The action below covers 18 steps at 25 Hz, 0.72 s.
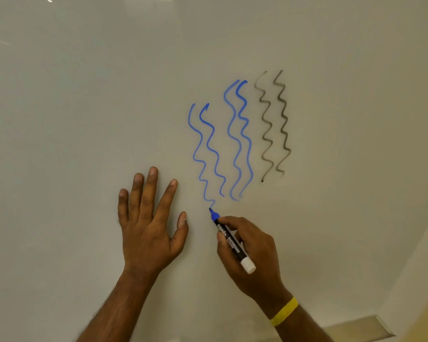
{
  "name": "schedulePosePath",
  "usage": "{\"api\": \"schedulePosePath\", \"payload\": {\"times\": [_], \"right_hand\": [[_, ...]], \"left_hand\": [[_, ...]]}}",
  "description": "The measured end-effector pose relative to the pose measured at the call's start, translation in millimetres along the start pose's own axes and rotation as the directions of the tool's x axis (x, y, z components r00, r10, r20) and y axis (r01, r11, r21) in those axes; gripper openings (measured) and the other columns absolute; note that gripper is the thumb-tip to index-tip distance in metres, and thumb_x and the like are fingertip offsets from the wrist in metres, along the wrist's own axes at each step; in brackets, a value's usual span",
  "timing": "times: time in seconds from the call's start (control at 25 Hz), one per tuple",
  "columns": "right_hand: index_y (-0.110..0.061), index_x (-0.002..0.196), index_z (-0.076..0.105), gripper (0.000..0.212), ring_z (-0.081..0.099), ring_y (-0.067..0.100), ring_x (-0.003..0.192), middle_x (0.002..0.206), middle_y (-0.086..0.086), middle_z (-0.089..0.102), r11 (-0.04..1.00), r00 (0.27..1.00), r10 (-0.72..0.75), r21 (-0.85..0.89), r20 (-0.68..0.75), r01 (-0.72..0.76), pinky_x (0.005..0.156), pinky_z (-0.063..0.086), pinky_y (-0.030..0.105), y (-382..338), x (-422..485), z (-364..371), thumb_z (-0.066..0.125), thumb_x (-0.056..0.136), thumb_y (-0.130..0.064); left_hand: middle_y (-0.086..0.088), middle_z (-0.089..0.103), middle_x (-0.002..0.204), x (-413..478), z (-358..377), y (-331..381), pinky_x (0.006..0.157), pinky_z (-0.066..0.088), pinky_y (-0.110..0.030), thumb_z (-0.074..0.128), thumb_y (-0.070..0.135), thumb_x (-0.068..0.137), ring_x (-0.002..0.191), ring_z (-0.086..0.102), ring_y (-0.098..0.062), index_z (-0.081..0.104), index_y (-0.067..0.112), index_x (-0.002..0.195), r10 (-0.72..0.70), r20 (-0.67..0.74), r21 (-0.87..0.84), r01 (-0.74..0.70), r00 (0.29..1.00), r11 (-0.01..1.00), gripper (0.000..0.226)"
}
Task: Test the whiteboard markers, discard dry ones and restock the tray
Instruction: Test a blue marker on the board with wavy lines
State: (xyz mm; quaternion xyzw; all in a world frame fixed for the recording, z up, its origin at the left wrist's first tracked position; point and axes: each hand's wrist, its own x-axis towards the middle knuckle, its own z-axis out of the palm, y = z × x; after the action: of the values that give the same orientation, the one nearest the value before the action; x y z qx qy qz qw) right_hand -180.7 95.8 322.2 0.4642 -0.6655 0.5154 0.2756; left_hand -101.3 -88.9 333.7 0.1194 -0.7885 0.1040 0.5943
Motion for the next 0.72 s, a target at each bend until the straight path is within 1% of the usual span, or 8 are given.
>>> {"api": "schedulePosePath", "payload": {"times": [0.04,0.08,0.16,0.28,0.4,0.48,0.6,0.72], "right_hand": [[-0.02,0.109,0.066,0.023,0.059,0.006,0.066,0.09,-0.011,0.067,0.999,1.0,-0.011,-0.032,0.015,0.012,0.057,0.052,0.026,0.2,-4.4,0.3,0.059,0.089,-0.029],[-0.021,0.109,0.067,0.023,0.059,0.007,0.066,0.089,-0.011,0.067,1.0,1.0,0.009,-0.017,0.005,-0.009,0.056,0.052,0.028,0.7,-8.7,-0.4,0.059,0.089,-0.029],[-0.025,0.107,0.067,0.021,0.062,0.011,0.066,0.087,-0.013,0.068,0.982,0.991,0.131,0.145,-0.037,-0.124,0.056,0.053,0.031,3.0,-16.6,-3.3,0.061,0.088,-0.028],[-0.036,0.103,0.068,0.02,0.065,0.019,0.066,0.086,-0.004,0.071,0.888,0.953,0.303,0.369,-0.024,-0.273,0.058,0.056,0.036,5.9,-31.6,-6.5,0.064,0.085,-0.03],[-0.04,0.097,0.069,0.018,0.062,0.018,0.06,0.085,0.003,0.073,0.775,0.901,0.433,0.498,0.028,-0.388,0.054,0.054,0.034,8.0,-49.2,-5.8,0.065,0.08,-0.035],[-0.037,0.097,0.071,0.019,0.06,0.019,0.057,0.084,0.007,0.072,0.724,0.877,0.477,0.541,0.057,-0.428,0.052,0.053,0.033,12.2,-61.7,-7.4,0.067,0.078,-0.034],[-0.024,0.097,0.072,0.022,0.056,0.023,0.053,0.081,0.016,0.069,0.649,0.828,0.551,0.568,0.107,-0.505,0.05,0.05,0.029,23.2,-81.6,-10.8,0.071,0.077,-0.03],[-0.011,0.098,0.071,0.017,0.052,0.022,0.051,0.077,0.018,0.069,0.538,0.74,0.654,0.592,0.157,-0.6,0.048,0.044,0.026,36.0,-107.4,-13.0,0.07,0.081,-0.013]], "left_hand": [[-0.017,0.028,0.157,-4.6,0.6,0.6,0.119,0.016,-0.057,0.06,0.034,0.085,0.148,0.02,-0.036,0.047,0.013,0.143,-0.008,0.011,-0.004,0.009,1.0,1.0,0.063],[-0.018,0.028,0.157,-9.2,1.2,1.7,0.118,0.016,-0.057,0.061,0.033,0.084,0.148,0.02,-0.036,0.047,0.014,0.143,-0.016,0.021,-0.008,0.016,1.0,1.0,0.064],[-0.018,0.027,0.157,-17.8,1.5,5.0,0.118,0.017,-0.058,0.062,0.032,0.083,0.148,0.02,-0.037,0.047,0.014,0.143,-0.029,0.034,-0.015,0.029,0.999,0.999,0.064],[-0.019,0.026,0.157,-34.0,1.5,11.8,0.118,0.017,-0.058,0.058,0.033,0.085,0.148,0.019,-0.037,0.046,0.013,0.143,-0.038,0.061,-0.049,0.041,0.997,0.998,0.062],[-0.019,0.026,0.158,-60.1,2.4,22.8,0.118,0.018,-0.058,0.058,0.034,0.085,0.148,0.02,-0.037,0.043,0.015,0.144,-0.041,0.128,-0.082,0.051,0.991,0.995,0.064],[-0.018,0.025,0.158,-80.3,1.5,31.8,0.118,0.017,-0.057,0.056,0.036,0.086,0.148,0.019,-0.036,0.04,0.016,0.146,-0.026,0.191,-0.107,0.047,0.981,0.993,0.065],[-0.018,0.024,0.159,-116.1,-0.6,43.8,0.119,0.017,-0.057,0.054,0.036,0.088,0.149,0.019,-0.035,0.041,0.016,0.146,0.003,0.305,-0.138,0.041,0.952,0.99,0.062],[-0.016,0.024,0.16,-164.5,-5.1,52.1,0.118,0.019,-0.058,0.051,0.036,0.089,0.149,0.019,-0.034,0.041,0.015,0.146,0.055,0.451,-0.193,0.037,0.891,0.981,0.061]]}}
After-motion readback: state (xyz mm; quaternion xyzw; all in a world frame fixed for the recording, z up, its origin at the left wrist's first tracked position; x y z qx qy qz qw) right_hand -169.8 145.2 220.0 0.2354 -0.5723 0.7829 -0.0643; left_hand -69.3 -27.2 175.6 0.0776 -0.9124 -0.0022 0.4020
